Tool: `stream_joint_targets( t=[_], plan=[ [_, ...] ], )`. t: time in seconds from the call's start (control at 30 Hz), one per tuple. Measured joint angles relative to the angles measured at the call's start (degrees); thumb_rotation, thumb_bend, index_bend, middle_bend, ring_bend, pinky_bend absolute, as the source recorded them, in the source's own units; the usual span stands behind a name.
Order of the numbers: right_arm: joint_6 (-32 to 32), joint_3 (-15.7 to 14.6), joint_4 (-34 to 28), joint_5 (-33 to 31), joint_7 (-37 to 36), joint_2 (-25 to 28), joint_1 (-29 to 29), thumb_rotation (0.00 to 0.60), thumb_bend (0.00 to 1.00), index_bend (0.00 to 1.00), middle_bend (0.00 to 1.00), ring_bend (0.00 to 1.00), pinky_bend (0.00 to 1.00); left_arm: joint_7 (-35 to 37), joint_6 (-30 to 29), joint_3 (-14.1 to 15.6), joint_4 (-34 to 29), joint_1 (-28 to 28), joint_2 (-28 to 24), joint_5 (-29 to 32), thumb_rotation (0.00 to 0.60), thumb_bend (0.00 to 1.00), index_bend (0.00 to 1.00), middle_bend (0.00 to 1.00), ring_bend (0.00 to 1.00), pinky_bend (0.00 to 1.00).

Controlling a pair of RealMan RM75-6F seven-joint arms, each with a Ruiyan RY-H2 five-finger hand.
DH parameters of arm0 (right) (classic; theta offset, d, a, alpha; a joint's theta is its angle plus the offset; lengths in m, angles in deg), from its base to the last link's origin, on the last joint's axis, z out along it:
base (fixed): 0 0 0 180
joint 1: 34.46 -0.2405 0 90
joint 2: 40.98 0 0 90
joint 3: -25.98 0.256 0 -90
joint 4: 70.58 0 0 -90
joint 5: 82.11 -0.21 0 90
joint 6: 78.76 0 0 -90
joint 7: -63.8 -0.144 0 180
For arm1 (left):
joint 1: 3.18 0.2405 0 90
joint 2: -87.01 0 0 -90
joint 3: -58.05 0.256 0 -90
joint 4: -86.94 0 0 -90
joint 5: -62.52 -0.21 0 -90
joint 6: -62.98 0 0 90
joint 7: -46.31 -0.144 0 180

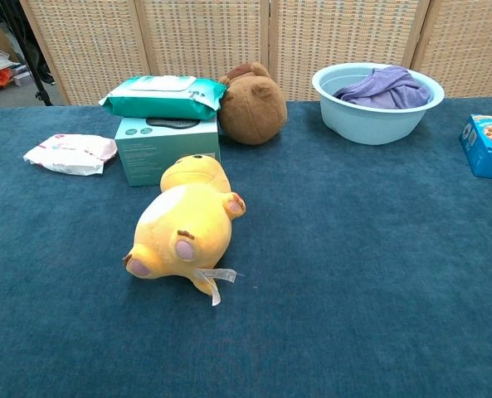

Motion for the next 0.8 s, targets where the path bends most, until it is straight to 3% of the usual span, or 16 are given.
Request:
stream_joint_targets(
  t=[0.07, 0.1, 0.13, 0.17, 0.2, 0.27, 0.3, 0.4, 0.5, 0.8],
  plan=[
    [0.0, 0.0, 0.0, 0.0, 0.0, 0.0, 0.0, 0.6, 0.0, 0.0, 0.0, 0.0, 0.0, 0.0, 0.1, -0.1, 0.2, -0.2, 0.2, -0.1, 0.6, 0.0, 0.0, 0.0, 0.0, 0.0],
    [0.0, 0.1, 0.0, 0.0, 0.0, 0.0, 0.0, 0.6, 0.0, 0.0, 0.0, 0.0, 0.0, -0.1, 0.2, -0.1, 0.4, -0.3, 0.3, -0.3, 0.6, 0.0, 0.0, 0.1, 0.05, 0.0],
    [-0.1, 0.1, 0.0, -0.1, 0.0, 0.0, -0.1, 0.6, 0.0, 0.0, 0.0, 0.0, 0.0, -0.2, 0.2, -0.2, 0.5, -0.4, 0.4, -0.3, 0.6, 0.0, 0.0, 0.24, 0.17, 0.05],
    [-0.4, 0.1, 0.1, -0.3, 0.0, 0.0, -0.1, 0.6, 0.0, 0.0, 0.0, 0.0, 0.0, -0.3, 0.0, -0.5, 0.7, -0.5, 0.8, -0.3, 0.6, 0.0, 0.0, 0.49, 0.39, 0.2],
    [-0.5, 0.2, 0.1, -0.5, -0.1, 0.0, -0.1, 0.6, 0.0, 0.0, 0.0, 0.0, 0.0, -0.4, -0.3, -0.8, 1.0, -0.5, 1.2, -0.4, 0.6, 0.03, 0.0, 0.75, 0.66, 0.42],
    [-0.5, 0.2, 0.1, -0.5, -0.2, 0.1, -0.1, 0.6, 0.0, 0.0, 0.0, 0.0, 0.0, -0.4, -1.3, -1.3, 1.8, -0.8, 2.4, -0.3, 0.6, 0.17, 0.0, 0.93, 0.92, 0.77],
    [-0.5, 0.2, 0.1, -0.5, -0.3, 0.1, -0.1, 0.6, 0.0, 0.0, 0.0, 0.0, 0.0, -0.2, -1.4, -1.3, 1.9, -1.0, 2.7, -0.2, 0.6, 0.3, 0.0, 0.96, 0.98, 0.87],
    [-0.4, 0.2, -0.1, -0.6, -0.6, 0.3, 0.0, 0.6, 0.0, 0.0, 0.0, 0.0, 0.0, 0.5, 1.0, -1.0, 2.4, -2.1, 3.3, -0.3, 0.6, 0.67, 0.0, 0.98, 1.0, 0.97],
    [-0.3, 0.2, -0.2, -0.8, -1.0, 0.5, 0.1, 0.6, 0.0, 0.0, 0.0, 0.0, 0.0, 1.5, 6.1, -0.2, 3.0, -4.1, 3.9, -1.0, 0.6, 0.89, 0.0, 0.98, 1.0, 1.0],
    [-0.9, 0.5, -0.2, -1.5, -2.0, 0.9, 0.0, 0.6, 0.0, 0.0, 0.0, 0.0, 0.0, 5.7, 27.9, 3.1, 1.4, -15.2, 5.1, -4.4, 0.6, 0.92, 0.0, 0.98, 1.0, 1.0]
  ],
)
